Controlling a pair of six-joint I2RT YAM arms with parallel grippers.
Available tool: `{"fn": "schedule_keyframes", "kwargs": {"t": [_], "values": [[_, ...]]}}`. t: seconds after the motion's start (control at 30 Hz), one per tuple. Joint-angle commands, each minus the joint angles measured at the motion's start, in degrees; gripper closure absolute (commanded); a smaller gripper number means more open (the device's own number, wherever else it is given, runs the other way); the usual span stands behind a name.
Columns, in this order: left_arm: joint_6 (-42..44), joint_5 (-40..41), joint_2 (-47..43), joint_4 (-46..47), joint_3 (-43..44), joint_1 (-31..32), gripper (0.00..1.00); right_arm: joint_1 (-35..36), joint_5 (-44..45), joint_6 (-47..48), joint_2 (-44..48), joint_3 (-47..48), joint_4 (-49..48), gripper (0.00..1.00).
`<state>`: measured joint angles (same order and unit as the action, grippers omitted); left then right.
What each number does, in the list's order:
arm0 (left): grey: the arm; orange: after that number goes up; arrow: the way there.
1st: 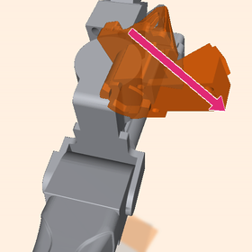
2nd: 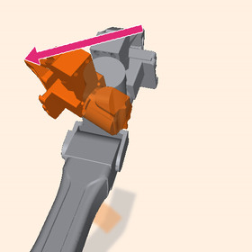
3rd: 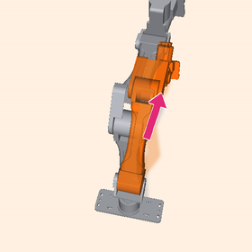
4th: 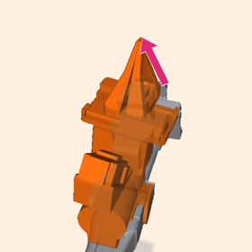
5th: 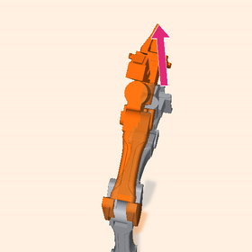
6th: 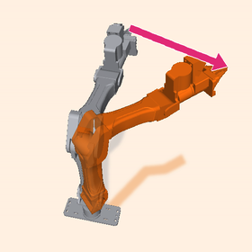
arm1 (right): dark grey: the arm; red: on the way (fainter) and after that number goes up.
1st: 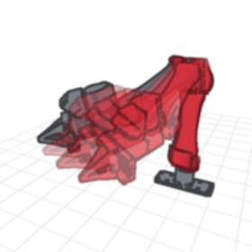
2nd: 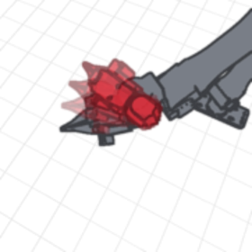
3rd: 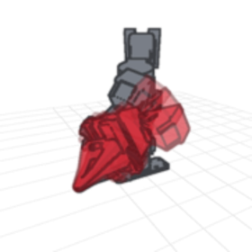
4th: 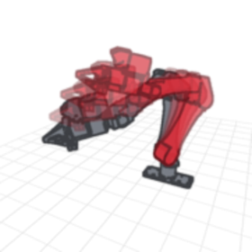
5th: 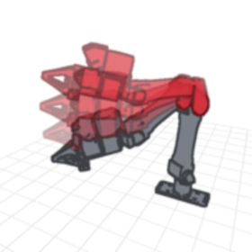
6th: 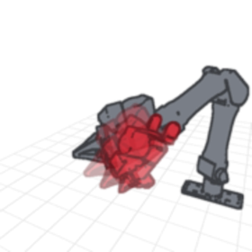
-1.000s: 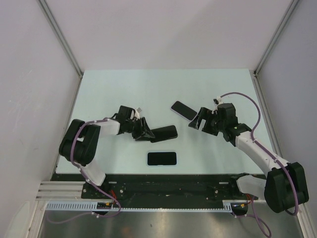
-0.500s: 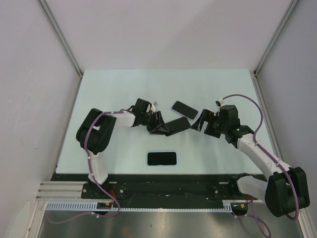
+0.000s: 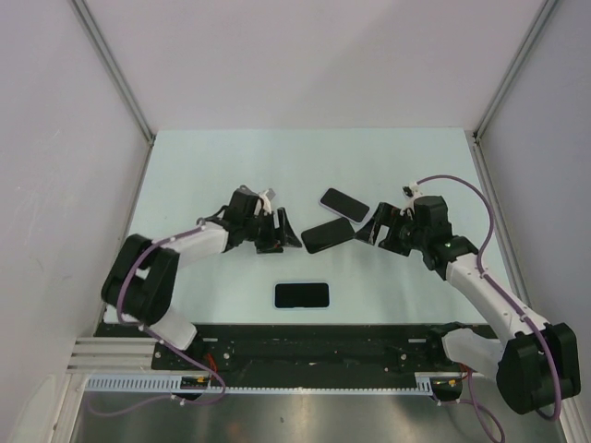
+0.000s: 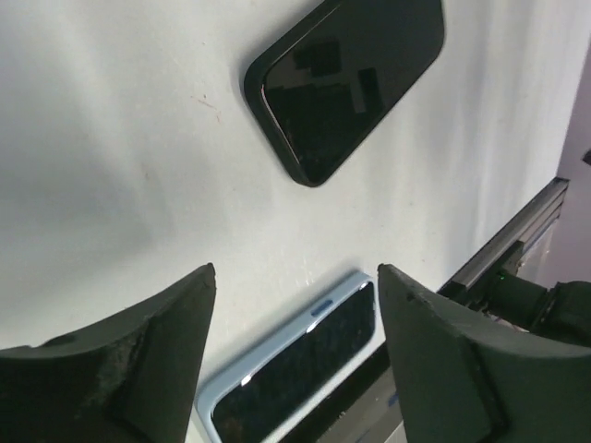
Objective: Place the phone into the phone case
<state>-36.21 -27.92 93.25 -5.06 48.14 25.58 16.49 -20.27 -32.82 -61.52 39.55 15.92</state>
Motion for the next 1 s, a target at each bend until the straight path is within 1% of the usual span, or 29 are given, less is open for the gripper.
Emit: {"fn": "schedule_keyframes", "kwargs": {"t": [0.0,0.03,0.1,0.13,0.2,0.27,0.4,0.53,0.67,0.77,0.97], "values": [[3.3,2.0,-11.1,-1.4,-3.4,-2.6,0.20,0.1,-3.2,-0.9,3.4,0.0,-2.3,0.00],[3.5,2.2,-14.4,-2.2,-3.8,-3.3,0.10,0.2,-3.7,-1.4,3.4,0.0,-2.6,0.00],[4.4,2.5,-17.9,-2.8,-4.5,-4.0,0.03,0.2,-5.6,-2.3,3.6,0.1,-3.4,0.00],[4.6,2.5,-21.1,-3.7,-4.5,-4.1,0.02,0.3,-6.0,-2.9,3.8,0.0,-3.7,0.00],[5.1,2.3,-23.9,-4.6,-4.2,-4.5,0.00,0.9,-6.4,-4.2,3.9,0.0,-4.8,0.00],[5.9,2.7,-28.1,-6.4,-3.8,-4.7,0.00,1.3,-6.7,-5.3,4.3,0.0,-5.6,0.00],[9.1,5.9,-33.9,-11.1,-0.9,-4.7,0.00,2.0,-6.6,-6.2,5.0,0.1,-6.4,0.00],[13.2,12.6,-38.7,-16.4,1.2,-4.8,0.00,2.0,-6.1,-6.2,5.5,0.0,-6.1,0.00],[15.9,17.7,-42.3,-17.2,0.8,-4.7,0.00,2.1,-5.0,-5.6,5.6,0.0,-4.9,0.00],[16.0,20.8,-44.3,-17.2,-0.2,-4.7,0.00,2.0,-4.2,-4.8,5.8,0.0,-4.8,0.00],[14.9,23.8,-46.9,-17.2,-1.3,-4.7,0.00,1.4,-1.5,-2.8,5.8,1.1,-3.4,0.00]]}}
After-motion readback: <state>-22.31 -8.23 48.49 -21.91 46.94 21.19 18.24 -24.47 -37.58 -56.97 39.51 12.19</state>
